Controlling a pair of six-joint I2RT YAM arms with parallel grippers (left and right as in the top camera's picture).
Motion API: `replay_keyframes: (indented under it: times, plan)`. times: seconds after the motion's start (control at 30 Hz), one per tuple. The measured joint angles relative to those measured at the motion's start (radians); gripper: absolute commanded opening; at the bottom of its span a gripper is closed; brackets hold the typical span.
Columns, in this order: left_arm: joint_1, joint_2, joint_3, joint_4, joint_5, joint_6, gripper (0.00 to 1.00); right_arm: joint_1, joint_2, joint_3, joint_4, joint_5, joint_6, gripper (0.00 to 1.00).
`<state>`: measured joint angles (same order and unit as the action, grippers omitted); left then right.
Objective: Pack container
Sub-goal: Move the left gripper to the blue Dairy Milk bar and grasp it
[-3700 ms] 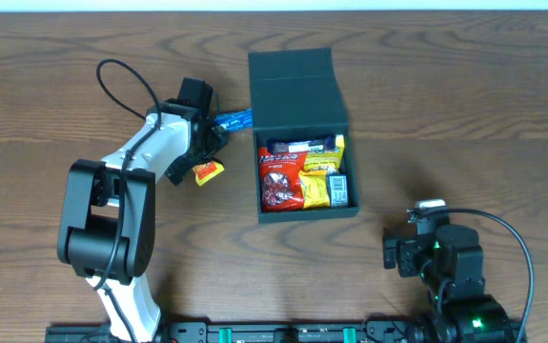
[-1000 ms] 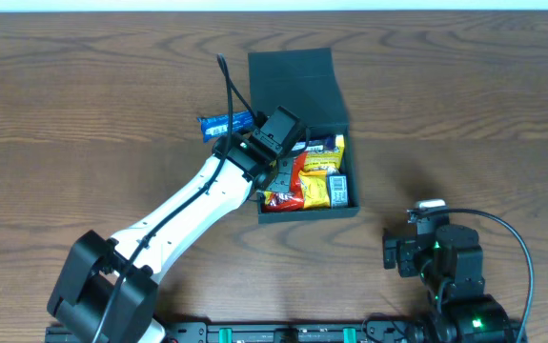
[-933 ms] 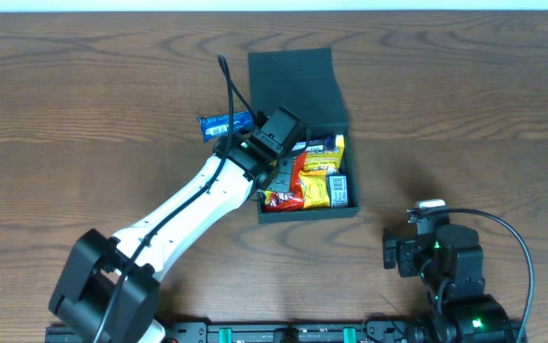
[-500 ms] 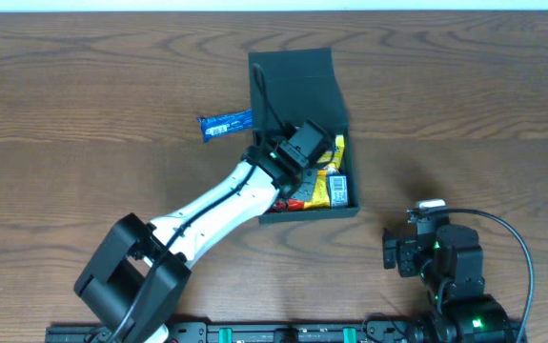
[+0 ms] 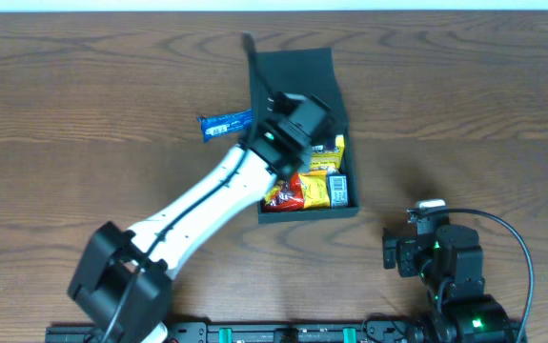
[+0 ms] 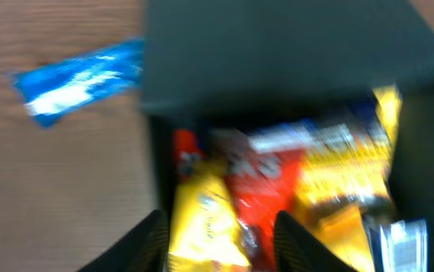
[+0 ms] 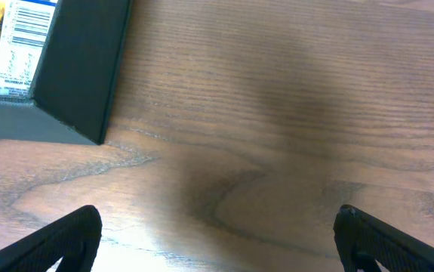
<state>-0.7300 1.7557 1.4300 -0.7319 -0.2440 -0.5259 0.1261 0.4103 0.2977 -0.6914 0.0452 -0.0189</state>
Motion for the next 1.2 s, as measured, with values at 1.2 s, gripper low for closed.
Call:
replay_keyframes:
  times: [1.2]
  plan:
    - [0.397, 0.27, 0.303, -0.097, 0.212, -1.498, 0.96, 0.0, 0.0, 0.0, 0.0, 0.0, 0.0, 0.99]
